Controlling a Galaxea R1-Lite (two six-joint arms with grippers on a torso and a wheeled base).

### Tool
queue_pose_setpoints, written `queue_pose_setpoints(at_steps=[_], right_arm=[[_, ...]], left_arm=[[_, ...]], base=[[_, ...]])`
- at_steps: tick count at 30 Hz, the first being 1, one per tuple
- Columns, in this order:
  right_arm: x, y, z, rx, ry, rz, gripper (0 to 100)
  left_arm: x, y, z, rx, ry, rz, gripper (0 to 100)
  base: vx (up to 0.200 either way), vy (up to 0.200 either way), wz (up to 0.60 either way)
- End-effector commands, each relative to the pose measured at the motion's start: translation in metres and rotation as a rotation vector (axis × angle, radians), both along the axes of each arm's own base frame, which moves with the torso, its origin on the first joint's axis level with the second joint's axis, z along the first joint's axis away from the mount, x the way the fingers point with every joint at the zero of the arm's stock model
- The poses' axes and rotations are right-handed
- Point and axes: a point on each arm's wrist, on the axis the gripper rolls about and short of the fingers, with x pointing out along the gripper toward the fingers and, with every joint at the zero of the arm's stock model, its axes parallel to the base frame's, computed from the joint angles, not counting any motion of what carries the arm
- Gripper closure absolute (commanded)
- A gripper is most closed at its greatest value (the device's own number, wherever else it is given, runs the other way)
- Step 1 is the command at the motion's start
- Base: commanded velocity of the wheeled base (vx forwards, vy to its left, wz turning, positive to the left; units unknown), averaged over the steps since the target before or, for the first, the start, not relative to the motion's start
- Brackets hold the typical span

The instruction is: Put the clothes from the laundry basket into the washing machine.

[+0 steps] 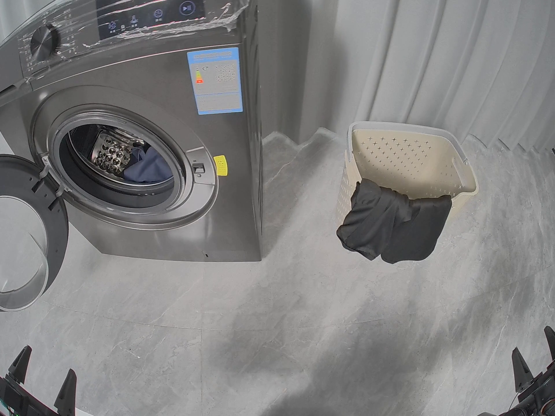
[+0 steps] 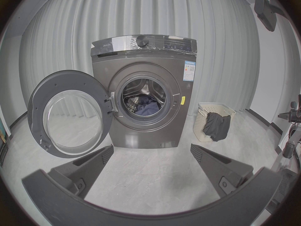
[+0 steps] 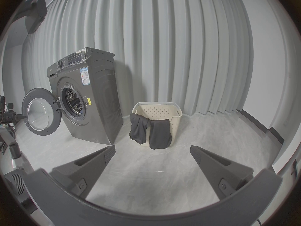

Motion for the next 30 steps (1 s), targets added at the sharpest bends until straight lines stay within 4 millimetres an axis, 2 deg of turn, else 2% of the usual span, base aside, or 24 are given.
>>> queue_pose_setpoints(at_steps=[1,11,17,30], right_arm=[[0.0001,0.0000,-0.0048,0.000,0.001,0.001,0],[0.0002,0.0000,-0.0052,0.000,0.003,0.001,0],[0.0002,0.0000,-0.0052,0.000,0.003,0.001,0],[0.0001,0.0000,-0.0048,0.000,0.001,0.001,0]], left_arm=[[0.0005,0.0000,-0.0042,-0.001,0.008,0.000,0],[0.0005,0.0000,-0.0042,-0.004,0.008,-0.003,0],[0.0005,0.0000,-0.0042,-0.001,0.008,-0.003,0],[0.0005,-0.0001,-0.0042,-0.006,0.008,-0.001,0]], base=[[0.000,-0.200,0.00],[0.000,-0.200,0.00],[0.000,0.000,0.00],[0.000,-0.185,0.00]])
